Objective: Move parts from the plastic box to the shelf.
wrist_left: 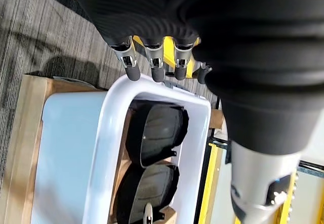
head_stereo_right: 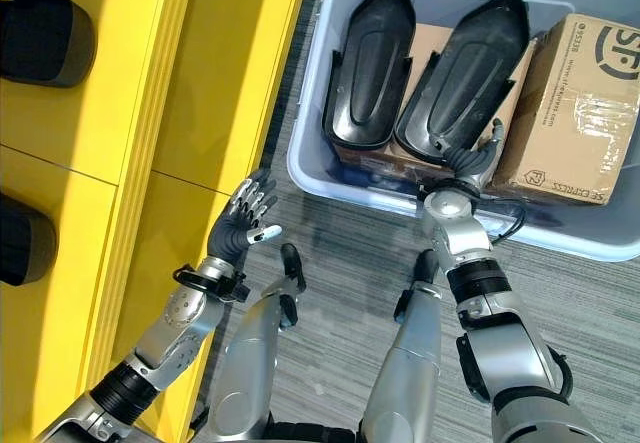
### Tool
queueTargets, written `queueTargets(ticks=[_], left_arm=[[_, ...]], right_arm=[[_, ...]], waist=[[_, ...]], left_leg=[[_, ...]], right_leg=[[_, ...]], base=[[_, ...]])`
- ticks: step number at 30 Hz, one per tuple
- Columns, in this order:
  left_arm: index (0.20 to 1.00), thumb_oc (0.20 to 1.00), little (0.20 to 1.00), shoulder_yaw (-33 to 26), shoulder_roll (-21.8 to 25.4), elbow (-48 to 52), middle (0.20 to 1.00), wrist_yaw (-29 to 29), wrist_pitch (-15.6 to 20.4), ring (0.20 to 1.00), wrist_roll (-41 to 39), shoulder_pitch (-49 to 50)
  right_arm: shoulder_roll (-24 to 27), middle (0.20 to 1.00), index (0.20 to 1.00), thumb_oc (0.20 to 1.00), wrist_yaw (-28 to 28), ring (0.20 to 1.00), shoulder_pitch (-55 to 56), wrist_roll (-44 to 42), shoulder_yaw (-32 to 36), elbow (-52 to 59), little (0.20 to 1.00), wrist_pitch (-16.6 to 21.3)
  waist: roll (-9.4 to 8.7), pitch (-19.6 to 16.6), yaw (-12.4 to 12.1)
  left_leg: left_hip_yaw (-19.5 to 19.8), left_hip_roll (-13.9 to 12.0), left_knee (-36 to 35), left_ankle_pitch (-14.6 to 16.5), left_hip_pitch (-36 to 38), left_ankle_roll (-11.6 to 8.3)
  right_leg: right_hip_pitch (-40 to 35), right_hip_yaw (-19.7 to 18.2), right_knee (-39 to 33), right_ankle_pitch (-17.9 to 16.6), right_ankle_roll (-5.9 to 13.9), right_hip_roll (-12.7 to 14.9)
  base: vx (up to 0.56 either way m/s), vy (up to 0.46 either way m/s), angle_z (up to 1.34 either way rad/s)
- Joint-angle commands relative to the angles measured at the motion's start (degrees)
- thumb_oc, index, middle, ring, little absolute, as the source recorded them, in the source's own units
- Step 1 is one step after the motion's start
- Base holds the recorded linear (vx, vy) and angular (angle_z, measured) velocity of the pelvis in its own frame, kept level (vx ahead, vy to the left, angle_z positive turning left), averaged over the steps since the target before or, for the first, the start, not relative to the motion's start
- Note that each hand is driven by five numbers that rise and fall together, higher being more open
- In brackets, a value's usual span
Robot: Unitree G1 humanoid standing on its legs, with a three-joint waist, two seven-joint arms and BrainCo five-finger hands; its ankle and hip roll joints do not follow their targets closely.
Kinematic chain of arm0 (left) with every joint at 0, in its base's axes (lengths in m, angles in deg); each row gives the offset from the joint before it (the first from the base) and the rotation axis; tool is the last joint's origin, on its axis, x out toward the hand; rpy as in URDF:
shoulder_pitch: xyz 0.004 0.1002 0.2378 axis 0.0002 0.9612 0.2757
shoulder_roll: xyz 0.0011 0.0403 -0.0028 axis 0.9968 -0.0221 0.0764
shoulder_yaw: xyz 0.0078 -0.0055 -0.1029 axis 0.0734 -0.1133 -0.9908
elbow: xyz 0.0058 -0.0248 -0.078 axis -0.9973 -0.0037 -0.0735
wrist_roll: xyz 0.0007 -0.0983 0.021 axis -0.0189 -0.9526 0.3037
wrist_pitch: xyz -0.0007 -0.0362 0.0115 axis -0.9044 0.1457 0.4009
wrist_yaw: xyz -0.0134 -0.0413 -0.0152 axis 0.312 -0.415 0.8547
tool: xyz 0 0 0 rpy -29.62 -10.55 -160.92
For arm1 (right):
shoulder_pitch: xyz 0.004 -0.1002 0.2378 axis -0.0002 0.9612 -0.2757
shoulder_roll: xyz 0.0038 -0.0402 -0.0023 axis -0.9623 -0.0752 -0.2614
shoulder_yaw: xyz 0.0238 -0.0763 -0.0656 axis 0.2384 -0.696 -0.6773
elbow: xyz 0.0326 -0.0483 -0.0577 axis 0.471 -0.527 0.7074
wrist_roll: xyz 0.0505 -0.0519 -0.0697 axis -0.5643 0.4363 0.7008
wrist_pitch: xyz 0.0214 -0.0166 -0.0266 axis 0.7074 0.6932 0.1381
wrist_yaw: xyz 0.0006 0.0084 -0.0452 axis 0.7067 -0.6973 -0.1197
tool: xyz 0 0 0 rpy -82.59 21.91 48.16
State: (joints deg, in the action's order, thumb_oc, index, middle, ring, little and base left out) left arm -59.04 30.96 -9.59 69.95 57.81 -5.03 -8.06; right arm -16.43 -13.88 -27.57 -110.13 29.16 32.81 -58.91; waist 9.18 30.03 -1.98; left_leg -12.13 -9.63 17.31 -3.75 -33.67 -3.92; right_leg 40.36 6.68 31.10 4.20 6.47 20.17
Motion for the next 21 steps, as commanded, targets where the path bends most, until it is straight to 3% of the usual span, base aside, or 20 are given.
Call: queueTargets(ticks=[1, 6, 11, 15, 21], left_arm=[[1.0, 1.0, 1.0, -1.7, 2.3, 6.7, 1.0, -1.4, 1.4, 1.0, 0.5, 1.7], [1.0, 1.0, 1.0, -1.5, 2.5, 6.7, 1.0, -2.1, 0.9, 1.0, 0.7, 1.9], [1.0, 1.0, 1.0, -1.6, 2.8, 6.8, 1.0, -2.5, 0.4, 1.0, 0.8, 1.8], [1.0, 1.0, 1.0, -1.6, 3.5, 6.9, 1.0, -2.8, 0.2, 1.0, 0.2, 1.7], [1.0, 1.0, 1.0, -1.7, 4.3, 7.5, 1.0, -3.3, 0.2, 1.0, -0.4, 2.2]], right_arm=[[2.4, 1.0, 1.0, 1.0, 1.3, 1.0, -3.9, -4.3, 0.5, -0.5, 1.0, 3.7], [2.9, 1.0, 1.0, 1.0, 1.0, 1.0, -5.7, -10.0, 1.5, -4.7, 1.0, 6.1], [4.0, 1.0, 1.0, 1.0, 0.0, 1.0, -8.1, -12.6, 1.2, -6.4, 1.0, 6.0], [6.0, 1.0, 1.0, 1.0, -0.8, 1.0, -11.9, -14.8, -0.3, -9.1, 1.0, 4.2], [8.9, 1.0, 1.0, 1.0, -1.6, 1.0, -14.8, -9.8, -1.8, -12.1, 1.0, 0.2]], waist=[[0.56, -0.2, -1.1], [0.8, -0.2, -1.8], [1.01, -0.2, -2.3], [1.27, -0.2, -2.9], [1.47, -0.2, -3.4]], left_leg=[[1.0, 4.3, 3.9, 8.4, -1.7, 3.06], [1.2, 4.3, 5.4, 8.8, -3.8, 3.25], [1.5, 4.2, 7.3, 9.4, -6.2, 3.39], [2.1, 4.3, 9.2, 10.0, -8.6, 3.56], [2.6, 4.3, 10.7, 10.4, -10.2, 3.65]], right_leg=[[-0.2, 1.8, 5.6, 7.1, -4.47, -6.2], [1.5, 2.2, 7.3, 7.8, -4.86, -6.1], [3.7, 2.2, 9.4, 8.6, -5.26, -5.8], [6.0, 2.2, 11.7, 9.3, -5.67, -5.8], [7.3, 2.3, 13.2, 9.9, -5.92, -5.5]], base=[[0.0, 0.0, 0.0], [0.0, 0.0, 0.0], [0.01, -0.008, 0.02], [0.0, -0.012, 0.02], [0.0, -0.007, 0.01]])
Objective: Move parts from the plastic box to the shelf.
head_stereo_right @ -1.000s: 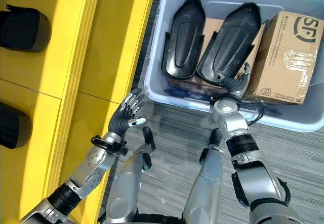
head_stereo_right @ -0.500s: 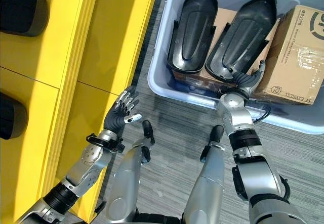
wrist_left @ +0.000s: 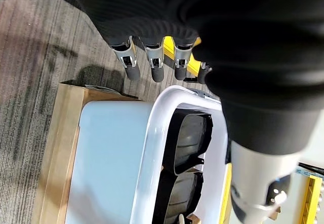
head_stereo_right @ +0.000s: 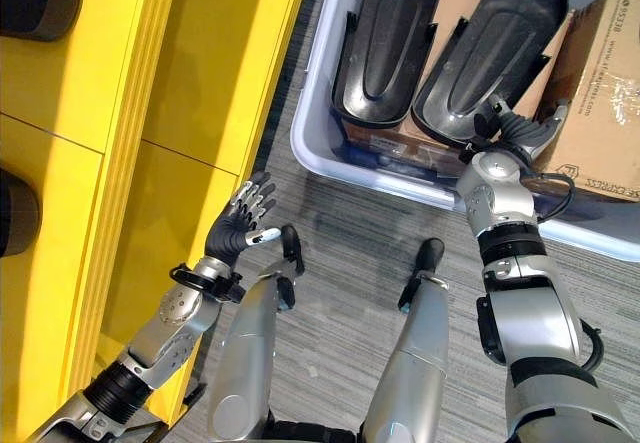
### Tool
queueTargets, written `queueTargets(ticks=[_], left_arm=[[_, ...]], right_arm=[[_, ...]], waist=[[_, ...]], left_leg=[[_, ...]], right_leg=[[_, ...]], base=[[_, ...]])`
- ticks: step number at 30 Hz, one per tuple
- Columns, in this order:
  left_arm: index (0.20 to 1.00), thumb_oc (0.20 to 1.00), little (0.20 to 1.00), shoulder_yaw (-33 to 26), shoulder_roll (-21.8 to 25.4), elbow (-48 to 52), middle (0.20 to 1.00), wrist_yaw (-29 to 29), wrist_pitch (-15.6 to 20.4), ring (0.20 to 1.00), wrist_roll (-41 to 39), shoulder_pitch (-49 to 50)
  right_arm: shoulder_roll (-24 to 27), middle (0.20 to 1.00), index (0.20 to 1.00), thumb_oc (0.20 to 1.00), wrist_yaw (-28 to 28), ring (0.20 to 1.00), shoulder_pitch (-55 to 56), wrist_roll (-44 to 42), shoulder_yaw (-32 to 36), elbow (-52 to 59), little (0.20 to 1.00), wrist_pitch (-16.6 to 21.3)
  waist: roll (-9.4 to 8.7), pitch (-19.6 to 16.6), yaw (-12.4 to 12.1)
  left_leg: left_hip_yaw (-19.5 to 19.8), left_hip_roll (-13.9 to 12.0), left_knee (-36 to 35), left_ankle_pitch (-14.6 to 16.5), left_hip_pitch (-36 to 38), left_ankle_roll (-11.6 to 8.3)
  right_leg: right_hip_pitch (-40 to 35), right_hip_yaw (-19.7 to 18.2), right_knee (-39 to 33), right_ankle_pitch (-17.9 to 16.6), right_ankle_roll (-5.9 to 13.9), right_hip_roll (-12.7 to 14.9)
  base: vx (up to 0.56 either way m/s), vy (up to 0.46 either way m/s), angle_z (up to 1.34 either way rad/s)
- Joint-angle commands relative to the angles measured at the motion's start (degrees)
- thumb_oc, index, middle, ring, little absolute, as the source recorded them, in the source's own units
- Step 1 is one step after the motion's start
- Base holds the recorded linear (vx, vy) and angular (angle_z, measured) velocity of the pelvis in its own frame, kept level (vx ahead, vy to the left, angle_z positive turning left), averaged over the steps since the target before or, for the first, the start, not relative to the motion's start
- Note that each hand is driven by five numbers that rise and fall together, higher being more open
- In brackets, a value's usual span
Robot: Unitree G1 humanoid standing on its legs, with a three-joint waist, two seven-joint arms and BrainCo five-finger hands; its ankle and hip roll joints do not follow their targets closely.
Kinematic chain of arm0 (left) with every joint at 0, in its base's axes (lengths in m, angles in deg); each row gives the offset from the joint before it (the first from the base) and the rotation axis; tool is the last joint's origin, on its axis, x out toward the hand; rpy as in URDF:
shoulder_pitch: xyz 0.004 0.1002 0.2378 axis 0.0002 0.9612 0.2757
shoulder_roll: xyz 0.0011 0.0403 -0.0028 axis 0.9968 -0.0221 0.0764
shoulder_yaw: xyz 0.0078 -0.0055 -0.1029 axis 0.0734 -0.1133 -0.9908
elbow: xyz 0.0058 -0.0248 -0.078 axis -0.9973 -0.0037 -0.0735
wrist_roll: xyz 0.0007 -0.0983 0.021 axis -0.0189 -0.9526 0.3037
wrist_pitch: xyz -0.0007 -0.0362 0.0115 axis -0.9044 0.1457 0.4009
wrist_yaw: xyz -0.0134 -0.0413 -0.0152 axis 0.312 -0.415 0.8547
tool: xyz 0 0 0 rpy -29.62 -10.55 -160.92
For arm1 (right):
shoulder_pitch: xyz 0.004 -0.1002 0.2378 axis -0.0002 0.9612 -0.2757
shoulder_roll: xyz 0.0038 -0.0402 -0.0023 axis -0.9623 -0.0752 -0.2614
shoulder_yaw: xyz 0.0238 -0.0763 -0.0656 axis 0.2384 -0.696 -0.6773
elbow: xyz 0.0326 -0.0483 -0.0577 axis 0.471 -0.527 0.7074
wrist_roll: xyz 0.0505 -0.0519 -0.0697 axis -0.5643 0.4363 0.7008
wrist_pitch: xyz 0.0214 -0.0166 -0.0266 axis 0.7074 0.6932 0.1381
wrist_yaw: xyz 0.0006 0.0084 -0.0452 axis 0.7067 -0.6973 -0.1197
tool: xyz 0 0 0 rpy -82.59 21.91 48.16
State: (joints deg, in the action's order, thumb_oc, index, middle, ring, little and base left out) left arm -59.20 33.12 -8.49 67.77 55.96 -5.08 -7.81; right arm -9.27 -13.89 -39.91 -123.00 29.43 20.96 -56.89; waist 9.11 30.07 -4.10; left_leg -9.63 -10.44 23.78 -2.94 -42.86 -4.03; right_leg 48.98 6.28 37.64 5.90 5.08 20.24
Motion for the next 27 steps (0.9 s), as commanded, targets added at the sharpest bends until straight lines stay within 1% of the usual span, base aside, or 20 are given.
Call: queueTargets(ticks=[1, 3, 6, 8, 10, 12, 15, 17, 20, 21, 22, 24, 25, 26, 27], left_arm=[[1.0, 1.0, 1.0, -1.6, 2.4, 6.5, 1.0, -1.3, 2.0, 1.0, -0.5, 2.1], [1.0, 1.0, 1.0, -1.6, 2.6, 6.5, 1.0, -1.5, 2.1, 1.0, -0.8, 2.2], [1.0, 1.0, 1.0, -1.6, 2.8, 6.4, 1.0, -2.1, 2.3, 1.0, -1.0, 2.3], [1.0, 1.0, 1.0, -1.6, 3.0, 6.5, 1.0, -2.3, 2.5, 1.0, -1.1, 2.5], [1.0, 1.0, 1.0, -1.8, 3.3, 6.8, 1.0, -2.8, 3.1, 1.0, -1.5, 3.0], [1.0, 1.0, 1.0, -2.1, 3.4, 6.5, 1.0, -2.8, 3.6, 1.0, -1.5, 3.2], [1.0, 1.0, 1.0, -2.1, 3.3, 6.3, 1.0, -2.6, 3.8, 1.0, -1.5, 3.1], [1.0, 1.0, 1.0, -2.3, 3.4, 6.3, 1.0, -2.3, 3.8, 1.0, -1.6, 3.0], [1.0, 1.0, 1.0, -2.5, 3.6, 6.1, 1.0, -2.5, 3.5, 1.0, -1.4, 2.7], [1.0, 1.0, 1.0, -2.5, 3.7, 5.9, 1.0, -2.7, 3.5, 1.0, -1.3, 2.5], [1.0, 1.0, 1.0, -2.5, 3.7, 5.8, 1.0, -2.8, 3.4, 1.0, -1.3, 2.5], [1.0, 1.0, 1.0, -2.7, 3.8, 5.9, 1.0, -2.9, 2.9, 1.0, -1.1, 2.3], [1.0, 1.0, 1.0, -2.7, 3.8, 5.9, 1.0, -2.9, 2.9, 1.0, -1.1, 2.3], [1.0, 1.0, 1.0, -2.7, 3.7, 5.5, 1.0, -3.1, 2.6, 1.0, -1.0, 1.9], [1.0, 1.0, 1.0, -2.8, 3.7, 5.3, 1.0, -3.3, 2.5, 1.0, -1.0, 1.7]], right_arm=[[2.3, 1.0, 1.0, 1.0, -1.7, 1.0, -2.9, 5.3, -2.7, -0.7, 1.0, -3.1], [3.4, 1.0, 1.0, 1.0, -1.7, 1.0, -4.0, 10.5, -4.4, -2.0, 1.0, -5.5], [4.6, 1.0, 1.0, 1.0, -2.2, 1.0, -5.4, 14.6, -6.1, -3.0, 1.0, -6.7], [5.3, 1.0, 1.0, 1.0, -2.7, 1.0, -6.4, 15.6, -7.5, -2.8, 1.0, -8.0], [5.9, 1.0, 1.0, 1.0, -2.9, 1.0, -7.7, 23.2, -10.5, -1.4, 1.0, -12.8], [5.9, 1.0, 1.0, 1.0, -2.6, 1.0, -7.8, 25.1, -12.1, -0.7, 1.0, -16.5], [5.5, 1.0, 1.0, 1.0, -2.9, 1.0, -7.8, 23.5, -12.5, -1.1, 1.0, -17.5], [5.0, 1.0, 1.0, 1.0, -2.4, 1.0, -7.5, 20.4, -12.6, -1.5, 1.0, -17.7], [4.0, 1.0, 1.0, 1.0, -2.0, 1.0, -7.1, 12.8, -12.2, -3.5, 1.0, -15.9], [3.3, 0.47, 0.47, 0.47, -2.3, 0.47, -6.8, 9.3, -11.6, -5.0, 0.47, -14.5], [3.0, 0.2, 0.2, 0.2, -2.9, 0.2, -6.6, 8.0, -11.3, -5.6, 0.2, -13.8], [2.0, 0.2, 0.2, 0.2, -4.0, 0.2, -6.0, 1.3, -10.1, -7.9, 0.2, -11.1], [2.0, 0.2, 0.2, 0.2, -4.0, 0.2, -6.0, 1.3, -10.1, -7.9, 0.2, -11.1], [1.4, 0.2, 0.2, 0.2, -5.2, 0.2, -5.9, -2.9, -9.7, -10.1, 0.2, -8.3], [1.2, 0.2, 0.2, 0.2, -5.5, 0.2, -6.0, -4.5, -9.5, -10.6, 0.2, -7.7]], waist=[[1.58, -0.3, -1.4], [1.64, -0.3, -1.5], [1.81, -0.3, -1.6], [1.91, -0.3, -1.8], [1.99, -0.3, -2.1], [1.83, -0.3, -2.3], [1.9, -0.3, -2.3], [1.88, -0.3, -2.5], [1.79, -0.3, -2.8], [1.78, -0.3, -3.0], [1.79, -0.3, -3.1], [1.76, -0.3, -3.4], [1.76, -0.3, -3.4], [1.67, -0.3, -3.6], [1.68, -0.3, -3.7]], left_leg=[[0.2, 5.1, 4.4, 9.7, -1.3, 3.75], [0.3, 5.1, 4.7, 9.7, -1.7, 3.78], [0.4, 5.1, 5.0, 9.8, -2.2, 3.79], [0.4, 5.1, 4.9, 9.7, -2.3, 3.76], [0.4, 5.1, 4.7, 9.5, -2.5, 3.71], [0.5, 5.2, 4.6, 9.4, -2.7, 3.7], [0.5, 5.1, 4.6, 9.4, -3.0, 3.76], [0.5, 5.1, 4.6, 9.4, -3.3, 3.86], [0.7, 5.2, 4.9, 9.5, -3.9, 3.99], [0.9, 5.3, 5.0, 9.5, -4.2, 4.06], [0.9, 5.3, 5.0, 9.6, -4.4, 4.1], [1.0, 5.4, 5.4, 9.7, -4.8, 4.2], [1.0, 5.4, 5.4, 9.7, -4.8, 4.2], [1.1, 5.4, 5.8, 9.8, -5.3, 4.34], [1.1, 5.4, 6.0, 9.9, -5.5, 4.34]], right_leg=[[-1.1, 2.7, 6.8, 8.2, -4.5, -5.5], [-0.7, 2.8, 7.1, 8.3, -4.55, -5.5], [-0.3, 2.7, 7.3, 8.3, -4.54, -5.4], [-0.2, 2.8, 7.2, 8.2, -4.51, -5.4], [-0.1, 3.0, 6.9, 8.1, -4.37, -5.2], [-0.2, 3.1, 6.8, 8.0, -4.22, -5.2], [0.0, 3.1, 6.9, 7.9, -4.18, -5.1], [0.2, 3.2, 7.0, 7.9, -4.19, -5.0], [0.6, 3.5, 7.3, 8.0, -4.2, -4.9], [0.8, 3.6, 7.4, 8.0, -4.24, -4.9], [0.9, 3.7, 7.6, 8.1, -4.24, -4.9], [1.1, 3.9, 7.8, 8.1, -4.3, -4.9], [1.1, 3.9, 7.8, 8.1, -4.3, -4.9], [1.5, 4.0, 8.1, 8.2, -4.38, -4.8], [1.7, 4.1, 8.2, 8.2, -4.42, -4.8]], base=[[-0.01, -0.01, 0.04], [0.0, -0.006, 0.02], [0.0, 0.0, 0.0], [-0.01, 0.015, 0.02], [-0.02, 0.049, 0.05], [0.0, 0.043, 0.03], [0.0, 0.0, 0.0], [0.0, 0.0, 0.0], [0.0, 0.0, 0.0], [0.01, -0.017, 0.03], [0.01, -0.023, 0.07], [0.01, -0.026, 0.11], [0.01, -0.04, 0.06], [0.01, -0.034, 0.0], [0.01, -0.04, -0.01]])
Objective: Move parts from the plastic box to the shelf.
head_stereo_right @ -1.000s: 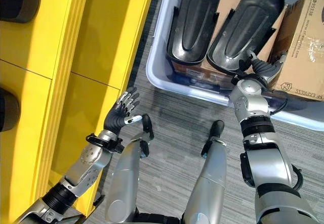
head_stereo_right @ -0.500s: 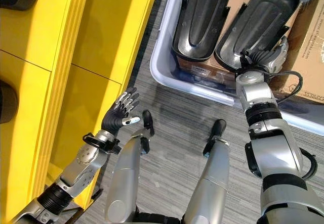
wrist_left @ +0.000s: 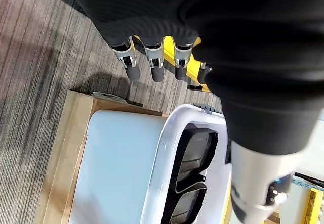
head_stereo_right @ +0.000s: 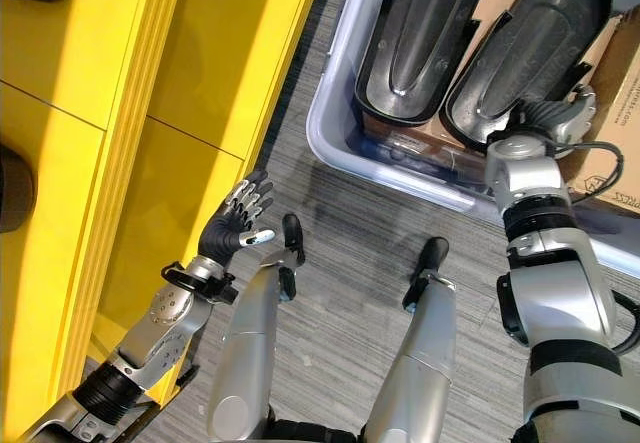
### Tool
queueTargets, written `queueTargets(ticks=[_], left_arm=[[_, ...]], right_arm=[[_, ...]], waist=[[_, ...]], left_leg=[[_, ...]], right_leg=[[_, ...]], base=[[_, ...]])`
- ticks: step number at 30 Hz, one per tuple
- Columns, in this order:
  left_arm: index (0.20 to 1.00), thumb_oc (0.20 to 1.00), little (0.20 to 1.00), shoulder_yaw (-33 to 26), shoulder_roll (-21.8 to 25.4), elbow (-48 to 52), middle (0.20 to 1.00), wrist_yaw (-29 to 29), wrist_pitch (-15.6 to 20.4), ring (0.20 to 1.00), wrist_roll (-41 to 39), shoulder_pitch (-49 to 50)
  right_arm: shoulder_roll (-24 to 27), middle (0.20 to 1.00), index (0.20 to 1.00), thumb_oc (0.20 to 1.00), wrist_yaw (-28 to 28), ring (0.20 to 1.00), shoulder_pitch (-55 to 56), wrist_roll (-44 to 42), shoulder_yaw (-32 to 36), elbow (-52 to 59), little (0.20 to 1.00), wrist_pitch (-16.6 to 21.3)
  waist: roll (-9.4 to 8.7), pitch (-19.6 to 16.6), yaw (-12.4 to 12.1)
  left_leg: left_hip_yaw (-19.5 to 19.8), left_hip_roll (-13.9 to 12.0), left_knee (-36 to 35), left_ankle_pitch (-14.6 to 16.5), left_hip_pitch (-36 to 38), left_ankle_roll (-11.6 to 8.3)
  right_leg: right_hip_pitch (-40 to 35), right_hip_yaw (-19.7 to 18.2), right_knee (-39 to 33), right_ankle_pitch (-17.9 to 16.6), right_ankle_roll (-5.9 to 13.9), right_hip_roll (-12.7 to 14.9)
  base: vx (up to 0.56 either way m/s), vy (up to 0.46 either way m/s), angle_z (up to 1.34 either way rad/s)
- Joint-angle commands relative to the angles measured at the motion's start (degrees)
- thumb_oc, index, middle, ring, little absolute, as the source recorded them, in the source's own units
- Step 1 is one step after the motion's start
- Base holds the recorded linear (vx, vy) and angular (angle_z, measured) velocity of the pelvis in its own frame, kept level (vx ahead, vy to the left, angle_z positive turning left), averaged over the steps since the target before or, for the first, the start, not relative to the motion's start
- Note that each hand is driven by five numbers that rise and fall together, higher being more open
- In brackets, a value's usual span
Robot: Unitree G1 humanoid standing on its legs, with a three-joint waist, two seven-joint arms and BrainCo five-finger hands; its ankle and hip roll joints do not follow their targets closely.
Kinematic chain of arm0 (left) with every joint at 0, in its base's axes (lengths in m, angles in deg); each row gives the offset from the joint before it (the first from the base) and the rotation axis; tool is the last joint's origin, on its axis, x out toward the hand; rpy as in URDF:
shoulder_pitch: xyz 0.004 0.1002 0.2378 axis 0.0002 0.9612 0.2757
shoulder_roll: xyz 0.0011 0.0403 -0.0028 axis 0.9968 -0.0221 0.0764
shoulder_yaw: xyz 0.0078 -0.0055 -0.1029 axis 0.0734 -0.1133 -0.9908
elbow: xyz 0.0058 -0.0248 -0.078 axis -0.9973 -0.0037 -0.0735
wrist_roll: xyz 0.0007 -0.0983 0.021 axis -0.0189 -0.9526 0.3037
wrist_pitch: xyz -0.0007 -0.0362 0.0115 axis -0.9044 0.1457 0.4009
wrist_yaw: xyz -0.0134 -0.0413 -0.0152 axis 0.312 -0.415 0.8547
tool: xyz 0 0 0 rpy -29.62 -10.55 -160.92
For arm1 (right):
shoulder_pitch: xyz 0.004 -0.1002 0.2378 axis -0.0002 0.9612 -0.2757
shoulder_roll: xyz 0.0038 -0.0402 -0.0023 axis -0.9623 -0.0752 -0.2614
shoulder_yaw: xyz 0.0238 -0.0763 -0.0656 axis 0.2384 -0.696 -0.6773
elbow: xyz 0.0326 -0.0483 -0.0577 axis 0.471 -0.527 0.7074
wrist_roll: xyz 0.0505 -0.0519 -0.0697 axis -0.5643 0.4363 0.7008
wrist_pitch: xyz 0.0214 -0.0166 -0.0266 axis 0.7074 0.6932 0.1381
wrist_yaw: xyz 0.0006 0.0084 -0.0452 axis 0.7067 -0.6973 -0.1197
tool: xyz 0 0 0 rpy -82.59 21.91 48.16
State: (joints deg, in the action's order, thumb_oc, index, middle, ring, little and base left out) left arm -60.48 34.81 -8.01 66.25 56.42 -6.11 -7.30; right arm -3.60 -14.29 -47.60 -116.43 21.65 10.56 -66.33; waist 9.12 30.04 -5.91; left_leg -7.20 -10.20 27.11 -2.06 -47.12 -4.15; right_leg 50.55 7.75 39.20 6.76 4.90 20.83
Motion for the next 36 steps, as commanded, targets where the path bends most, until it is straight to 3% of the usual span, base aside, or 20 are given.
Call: queueTargets(ticks=[1, 9, 18, 22, 24, 26, 30, 36], left_arm=[[1.0, 1.0, 1.0, -1.4, 2.0, 4.7, 1.0, -1.7, 2.0, 1.0, 0.2, 0.9], [1.0, 1.0, 1.0, -1.6, 1.7, 4.9, 1.0, -1.3, 1.2, 1.0, 0.6, 0.4], [1.0, 1.0, 1.0, -2.1, 2.1, 4.7, 1.0, -1.7, 1.1, 1.0, 0.3, 0.2], [1.0, 1.0, 1.0, -2.0, 2.4, 5.0, 1.0, -1.9, 1.4, 1.0, 0.5, 0.2], [1.0, 1.0, 1.0, -1.7, 2.4, 5.0, 1.0, -1.8, 2.1, 1.0, 0.5, 0.5], [1.0, 1.0, 1.0, -1.4, 2.5, 5.2, 1.0, -1.5, 2.6, 1.0, 0.9, 0.8], [1.0, 1.0, 1.0, -1.4, 2.1, 5.2, 1.0, -1.4, 3.6, 1.0, 1.3, 2.0], [1.0, 1.0, 1.0, -2.4, 1.3, 4.7, 1.0, -1.3, 5.0, 1.0, 1.8, 3.8]], right_arm=[[-4.7, 0.2, 0.2, 0.2, -5.2, 0.2, 1.6, -12.6, -1.6, -0.8, 0.2, 2.5], [-5.2, 0.2, 0.2, 0.2, -6.3, 0.2, 2.3, -14.8, -0.3, -1.6, 0.2, 2.8], [-4.1, 0.2, 0.2, 0.2, -8.9, 0.2, 1.3, -8.7, -2.8, -3.1, 0.2, -2.4], [-3.9, 0.2, 0.2, 0.2, -6.7, 0.2, 0.7, -6.8, -3.4, -3.5, 0.2, 2.2], [-4.0, 0.2, 0.2, 0.2, -3.8, 0.2, 0.5, -2.1, -3.0, -2.5, 0.2, 8.6], [-4.1, 0.2, 0.2, 0.2, -1.0, 0.2, 0.7, 3.9, -2.1, 0.0, 0.2, 11.9], [-5.5, 0.2, 0.2, 0.2, 3.9, 0.2, 2.3, 10.4, 0.2, 7.3, 0.2, 15.9], [-8.6, 0.2, 0.2, 0.2, 8.9, 0.2, 7.7, 17.1, 3.4, 19.9, 0.2, 17.8]], waist=[[1.7, -0.2, -1.9], [1.46, -0.2, -1.8], [1.6, -0.2, -1.9], [1.59, -0.2, -2.1], [1.62, -0.2, -2.1], [1.55, -0.2, -1.9], [1.37, -0.2, -1.4], [0.17, -0.2, 0.1]], left_leg=[[-1.4, 5.1, 2.7, 9.0, -1.4, 4.44], [-1.4, 5.1, 3.1, 9.1, -1.8, 4.43], [-1.4, 5.0, 2.8, 8.7, -2.1, 4.26], [-1.3, 5.1, 2.6, 8.6, -1.6, 4.33], [-1.4, 4.9, 2.0, 8.4, -0.8, 4.25], [-1.7, 4.9, 1.1, 8.1, 0.4, 4.11], [-2.5, 4.6, -1.9, 7.2, 4.4, 3.46], [-4.2, 3.6, -7.1, 5.9, 12.4, 2.37]], right_leg=[[0.2, 2.6, 6.7, 7.4, -4.27, -5.4], [0.6, 2.7, 6.8, 7.3, -4.26, -5.6], [1.0, 2.6, 6.5, 7.1, -4.26, -5.8], [0.3, 2.8, 6.2, 6.8, -4.2, -5.8], [-0.4, 2.8, 5.6, 6.6, -4.05, -6.0], [-1.6, 2.9, 4.4, 6.3, -3.84, -6.1], [-5.2, 3.1, 0.6, 5.1, -3.27, -6.7], [-12.2, 3.0, -6.3, 3.0, -2.21, -7.3]], base=[[0.0, 0.0, 0.0], [0.0, 0.0, 0.0], [0.0, 0.0, 0.0], [0.0, 0.0, 0.0], [0.0, 0.0, 0.0], [-0.01, -0.001, -0.02], [-0.01, 0.008, -0.1], [0.0, 0.007, -0.14]])
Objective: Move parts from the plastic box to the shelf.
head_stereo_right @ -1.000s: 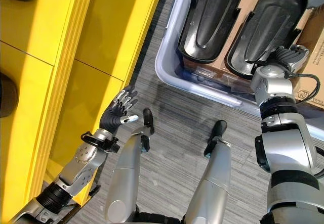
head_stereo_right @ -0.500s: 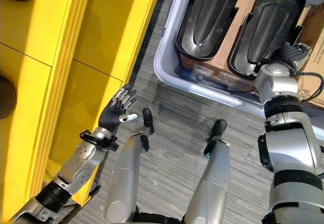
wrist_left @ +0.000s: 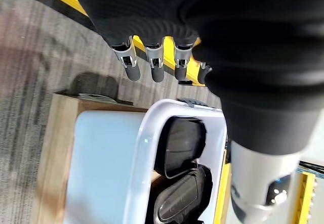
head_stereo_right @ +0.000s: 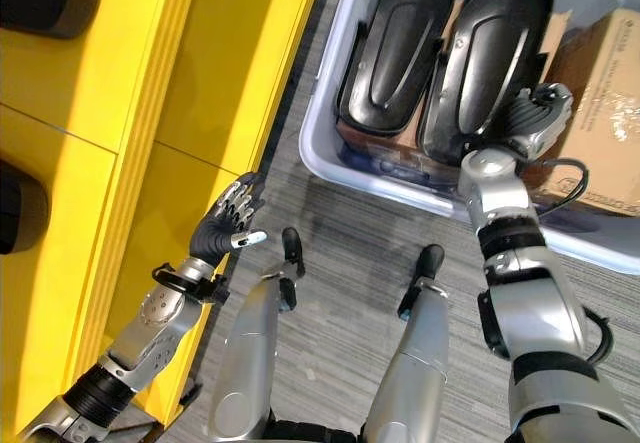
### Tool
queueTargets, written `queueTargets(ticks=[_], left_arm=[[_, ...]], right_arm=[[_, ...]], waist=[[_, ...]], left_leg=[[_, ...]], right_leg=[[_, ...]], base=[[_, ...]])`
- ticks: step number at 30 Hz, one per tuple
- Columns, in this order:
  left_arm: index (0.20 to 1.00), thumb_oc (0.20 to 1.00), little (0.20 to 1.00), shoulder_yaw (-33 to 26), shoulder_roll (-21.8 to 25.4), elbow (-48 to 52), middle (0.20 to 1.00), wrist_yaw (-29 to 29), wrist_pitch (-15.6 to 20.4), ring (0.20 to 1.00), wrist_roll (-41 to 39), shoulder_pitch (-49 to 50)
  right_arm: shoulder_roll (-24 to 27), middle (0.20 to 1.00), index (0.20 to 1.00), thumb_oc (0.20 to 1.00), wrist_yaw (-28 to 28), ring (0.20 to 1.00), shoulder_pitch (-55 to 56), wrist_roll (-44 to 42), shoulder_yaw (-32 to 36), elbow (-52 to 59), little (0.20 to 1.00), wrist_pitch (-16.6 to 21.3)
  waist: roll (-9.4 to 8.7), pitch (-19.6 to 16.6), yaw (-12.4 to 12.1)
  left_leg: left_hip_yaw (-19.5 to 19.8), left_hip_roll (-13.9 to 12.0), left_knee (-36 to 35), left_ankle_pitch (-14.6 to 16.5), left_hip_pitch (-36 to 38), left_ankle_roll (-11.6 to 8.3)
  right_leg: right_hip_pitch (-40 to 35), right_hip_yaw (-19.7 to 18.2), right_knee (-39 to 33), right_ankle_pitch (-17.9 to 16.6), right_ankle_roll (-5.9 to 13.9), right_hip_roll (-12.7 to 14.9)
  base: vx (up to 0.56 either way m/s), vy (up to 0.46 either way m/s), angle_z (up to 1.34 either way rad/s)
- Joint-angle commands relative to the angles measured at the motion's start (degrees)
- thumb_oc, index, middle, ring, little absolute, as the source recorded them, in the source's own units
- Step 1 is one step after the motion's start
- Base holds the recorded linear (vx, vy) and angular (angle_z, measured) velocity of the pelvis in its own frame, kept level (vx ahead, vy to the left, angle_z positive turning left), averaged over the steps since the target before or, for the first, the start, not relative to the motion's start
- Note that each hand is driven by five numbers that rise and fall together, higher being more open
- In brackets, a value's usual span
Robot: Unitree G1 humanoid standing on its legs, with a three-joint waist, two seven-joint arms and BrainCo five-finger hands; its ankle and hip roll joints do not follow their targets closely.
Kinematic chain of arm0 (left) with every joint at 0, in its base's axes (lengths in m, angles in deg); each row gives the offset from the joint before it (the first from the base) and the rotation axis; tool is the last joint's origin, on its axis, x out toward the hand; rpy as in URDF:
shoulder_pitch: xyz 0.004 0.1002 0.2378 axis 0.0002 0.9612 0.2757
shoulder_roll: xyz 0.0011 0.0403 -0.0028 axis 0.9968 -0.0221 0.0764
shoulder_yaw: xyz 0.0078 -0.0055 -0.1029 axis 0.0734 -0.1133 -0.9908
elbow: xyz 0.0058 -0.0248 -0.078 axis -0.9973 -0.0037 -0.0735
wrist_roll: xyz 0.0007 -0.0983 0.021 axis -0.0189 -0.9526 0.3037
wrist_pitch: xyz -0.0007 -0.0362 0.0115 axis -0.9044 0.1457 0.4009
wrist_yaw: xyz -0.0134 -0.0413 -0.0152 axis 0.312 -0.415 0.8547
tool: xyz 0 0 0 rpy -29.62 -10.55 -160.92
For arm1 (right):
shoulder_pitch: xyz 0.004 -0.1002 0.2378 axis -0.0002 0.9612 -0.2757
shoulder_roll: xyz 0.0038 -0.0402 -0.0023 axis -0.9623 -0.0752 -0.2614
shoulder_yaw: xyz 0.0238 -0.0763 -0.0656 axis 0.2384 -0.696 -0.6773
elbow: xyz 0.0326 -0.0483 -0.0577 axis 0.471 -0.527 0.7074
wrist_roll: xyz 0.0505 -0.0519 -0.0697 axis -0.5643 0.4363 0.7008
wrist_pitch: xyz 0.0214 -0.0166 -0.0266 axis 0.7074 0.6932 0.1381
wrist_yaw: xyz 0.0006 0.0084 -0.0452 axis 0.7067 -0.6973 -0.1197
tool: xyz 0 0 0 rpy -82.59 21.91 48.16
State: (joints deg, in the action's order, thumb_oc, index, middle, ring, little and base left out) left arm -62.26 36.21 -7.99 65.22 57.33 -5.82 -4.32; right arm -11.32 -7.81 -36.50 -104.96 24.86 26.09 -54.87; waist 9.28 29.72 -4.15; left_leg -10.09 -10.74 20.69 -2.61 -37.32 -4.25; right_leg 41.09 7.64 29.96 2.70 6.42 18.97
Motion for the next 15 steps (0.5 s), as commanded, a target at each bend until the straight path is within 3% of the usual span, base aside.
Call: queueTargets(ticks=[1, 10, 15], left_arm=[[1.0, 1.0, 1.0, -0.8, -0.3, 4.6, 1.0, -0.3, 4.3, 1.0, 1.7, 1.1], [1.0, 1.0, 1.0, -1.2, -0.8, 2.9, 1.0, -0.8, 5.6, 1.0, 1.8, 2.3], [1.0, 1.0, 1.0, -0.8, -0.7, 2.2, 1.0, -0.6, 6.6, 1.0, 1.9, 2.5]], right_arm=[[-1.3, 0.2, 0.2, 0.2, 2.6, 0.2, -2.3, 6.9, 1.0, 6.8, 0.2, 6.5], [-3.6, 0.2, 0.2, 0.2, 4.3, 0.2, 1.5, 10.4, 3.9, 16.1, 0.2, 4.6], [-3.8, 0.2, 0.2, 0.2, 2.9, 0.2, 1.6, 8.0, 5.2, 15.4, 0.2, 6.8]], waist=[[-0.33, 0.1, -1.3], [-1.47, 0.1, 0.0], [-1.59, 0.1, 0.0]], left_leg=[[-1.6, 3.9, -1.7, 6.2, 4.2, 2.21], [-3.5, 2.8, -6.3, 5.4, 15.0, 1.23], [-4.2, 2.4, -7.9, 3.9, 18.1, 1.42]], right_leg=[[-4.2, 3.2, 1.6, 6.6, -3.48, -5.4], [-13.6, 3.7, -3.1, 5.5, -2.73, -4.6], [-16.5, 4.7, -4.2, 4.5, -3.19, -4.4]], base=[[0.0, 0.005, -0.16], [0.02, 0.008, -0.09], [-0.01, -0.003, -0.03]])
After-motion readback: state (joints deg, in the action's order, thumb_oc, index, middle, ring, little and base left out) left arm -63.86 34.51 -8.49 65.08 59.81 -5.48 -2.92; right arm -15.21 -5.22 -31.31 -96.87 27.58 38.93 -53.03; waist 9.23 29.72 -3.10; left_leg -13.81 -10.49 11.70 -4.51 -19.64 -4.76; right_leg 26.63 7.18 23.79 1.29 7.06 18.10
